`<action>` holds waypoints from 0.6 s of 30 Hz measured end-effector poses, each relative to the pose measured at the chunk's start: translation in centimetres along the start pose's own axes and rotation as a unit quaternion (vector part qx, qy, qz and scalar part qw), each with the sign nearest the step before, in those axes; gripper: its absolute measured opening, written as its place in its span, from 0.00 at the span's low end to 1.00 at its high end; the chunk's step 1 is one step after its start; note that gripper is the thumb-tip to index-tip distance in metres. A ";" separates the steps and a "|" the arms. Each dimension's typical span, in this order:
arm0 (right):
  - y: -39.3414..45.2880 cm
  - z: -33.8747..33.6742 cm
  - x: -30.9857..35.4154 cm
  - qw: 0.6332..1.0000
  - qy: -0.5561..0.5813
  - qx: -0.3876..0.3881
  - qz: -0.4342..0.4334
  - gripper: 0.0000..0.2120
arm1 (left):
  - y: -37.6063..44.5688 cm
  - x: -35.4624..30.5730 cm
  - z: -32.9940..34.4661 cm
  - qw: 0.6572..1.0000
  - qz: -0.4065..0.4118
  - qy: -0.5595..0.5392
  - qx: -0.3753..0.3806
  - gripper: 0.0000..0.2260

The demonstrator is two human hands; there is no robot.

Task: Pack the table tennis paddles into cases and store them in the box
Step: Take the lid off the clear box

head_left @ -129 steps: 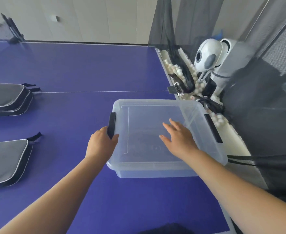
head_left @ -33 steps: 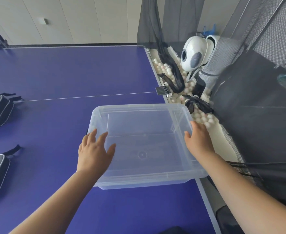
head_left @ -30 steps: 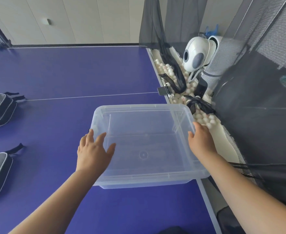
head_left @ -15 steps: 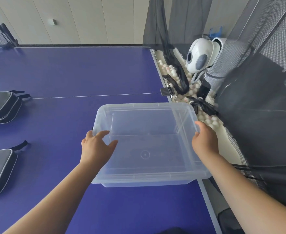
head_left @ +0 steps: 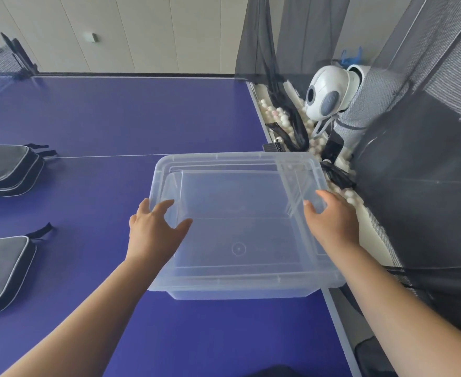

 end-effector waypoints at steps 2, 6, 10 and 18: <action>0.1 -0.2 1.1 1.000 -0.011 -0.009 -0.003 0.24 | 0.3 0.4 -0.5 1.000 0.004 -0.008 -0.004 0.30; 0.0 0.4 3.8 1.000 -0.014 -0.011 -0.012 0.27 | 1.6 2.0 -1.9 1.000 0.006 -0.015 -0.015 0.30; -0.7 2.3 6.7 1.000 -0.015 -0.009 -0.011 0.29 | 3.0 4.6 -3.5 1.000 -0.004 -0.025 -0.019 0.29; -2.9 8.2 14.2 1.000 -0.018 0.013 -0.010 0.30 | 7.0 12.1 -8.4 0.999 0.012 -0.017 -0.028 0.28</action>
Point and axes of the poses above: each hand's wrist, its own y-axis towards the middle knuckle, its own z-axis out of the palm, x = y × z, the point moved 4 cm from there along y, towards the middle knuckle, and after that the axes turned 13 degrees about y, right-handed, at the moved point
